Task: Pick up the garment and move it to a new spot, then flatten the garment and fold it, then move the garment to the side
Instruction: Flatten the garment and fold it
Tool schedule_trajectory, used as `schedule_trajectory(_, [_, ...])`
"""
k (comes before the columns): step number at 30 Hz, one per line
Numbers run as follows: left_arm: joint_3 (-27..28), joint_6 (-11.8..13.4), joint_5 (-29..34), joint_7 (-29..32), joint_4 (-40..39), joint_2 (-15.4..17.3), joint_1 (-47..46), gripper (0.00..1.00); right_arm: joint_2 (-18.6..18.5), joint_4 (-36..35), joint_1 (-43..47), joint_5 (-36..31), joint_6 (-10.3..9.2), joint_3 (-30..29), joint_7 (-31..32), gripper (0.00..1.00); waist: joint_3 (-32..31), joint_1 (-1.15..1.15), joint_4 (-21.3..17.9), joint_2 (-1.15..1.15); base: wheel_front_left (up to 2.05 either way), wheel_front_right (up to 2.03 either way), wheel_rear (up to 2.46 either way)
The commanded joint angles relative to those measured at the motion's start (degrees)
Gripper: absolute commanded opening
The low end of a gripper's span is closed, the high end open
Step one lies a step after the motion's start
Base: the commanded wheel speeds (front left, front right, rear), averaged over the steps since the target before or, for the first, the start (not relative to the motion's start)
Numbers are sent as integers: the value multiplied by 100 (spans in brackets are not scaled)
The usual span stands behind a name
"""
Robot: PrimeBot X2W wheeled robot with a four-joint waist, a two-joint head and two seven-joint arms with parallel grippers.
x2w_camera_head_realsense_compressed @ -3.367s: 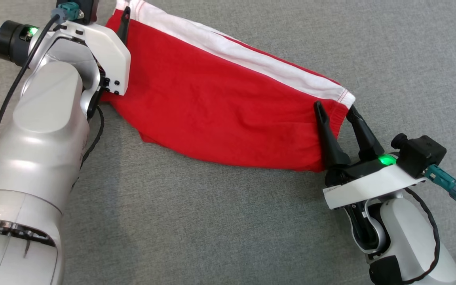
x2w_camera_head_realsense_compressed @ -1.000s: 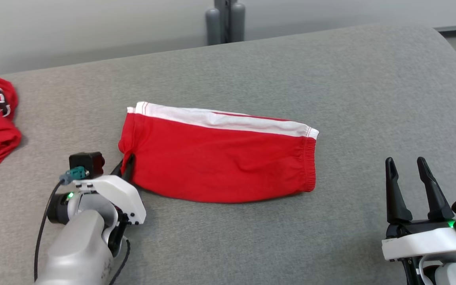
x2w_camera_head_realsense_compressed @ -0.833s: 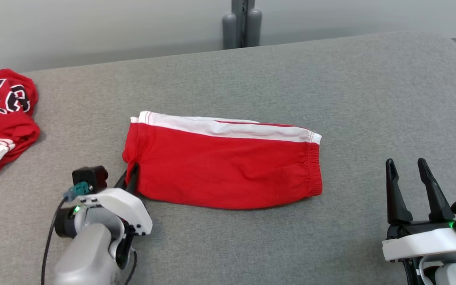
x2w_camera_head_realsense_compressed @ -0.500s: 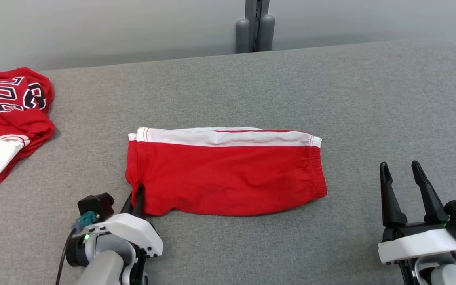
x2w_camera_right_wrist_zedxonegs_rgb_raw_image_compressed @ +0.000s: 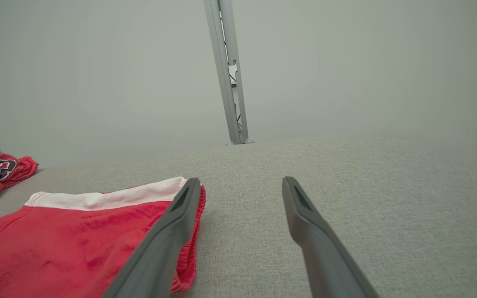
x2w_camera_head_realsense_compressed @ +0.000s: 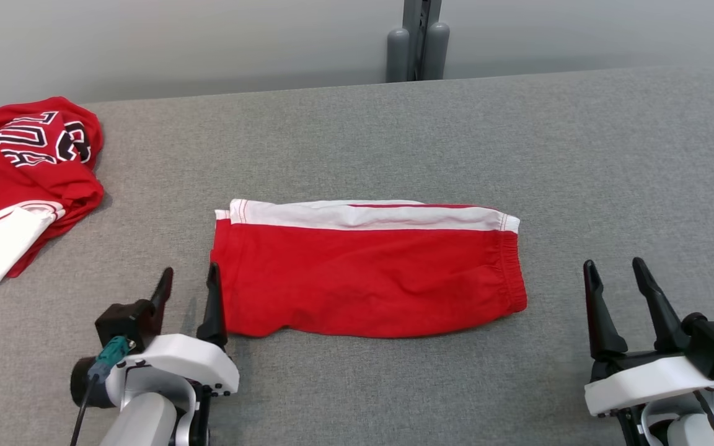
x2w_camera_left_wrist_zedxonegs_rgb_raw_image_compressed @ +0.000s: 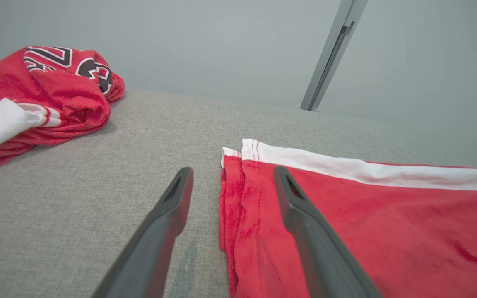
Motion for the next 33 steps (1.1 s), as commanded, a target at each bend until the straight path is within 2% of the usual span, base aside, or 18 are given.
schedule_trajectory(1, [74,77,144,-27,-177,84,98,100,-29,26,-36,11,1,5,54,100,-1,0,22,0,0,0,0])
schedule_trajectory(6, [241,185,460,-24,-749,64,413,100,-29,146,-77,234,1,229,233,100,2,0,136,0,0,0,0])
schedule_trajectory(12, [291,129,674,-25,-983,-90,625,100,-32,422,-301,502,1,559,525,100,46,0,341,0,0,0,0])
schedule_trajectory(21, [359,8,972,-25,-1053,-291,609,100,-164,1295,-835,787,1,295,1535,100,180,0,736,0,0,0,0])
schedule_trajectory(28, [479,-45,1069,-25,-1015,-360,625,100,-329,1666,-1113,1140,1,419,2286,100,253,0,841,0,0,0,0])
schedule_trajectory(30, [502,-67,1095,-25,-1007,-376,611,100,-356,1756,-1166,1190,1,507,2418,80,263,0,853,0,0,0,0])
schedule_trajectory(31, [511,-75,1097,-26,-1004,-383,605,100,-356,1789,-1191,1230,1,552,2477,42,265,0,857,0,0,0,0])
schedule_trajectory(33, [537,-79,1117,-25,-1009,-395,596,100,-359,1832,-1226,1338,1,638,2585,27,263,0,856,0,0,0,0])
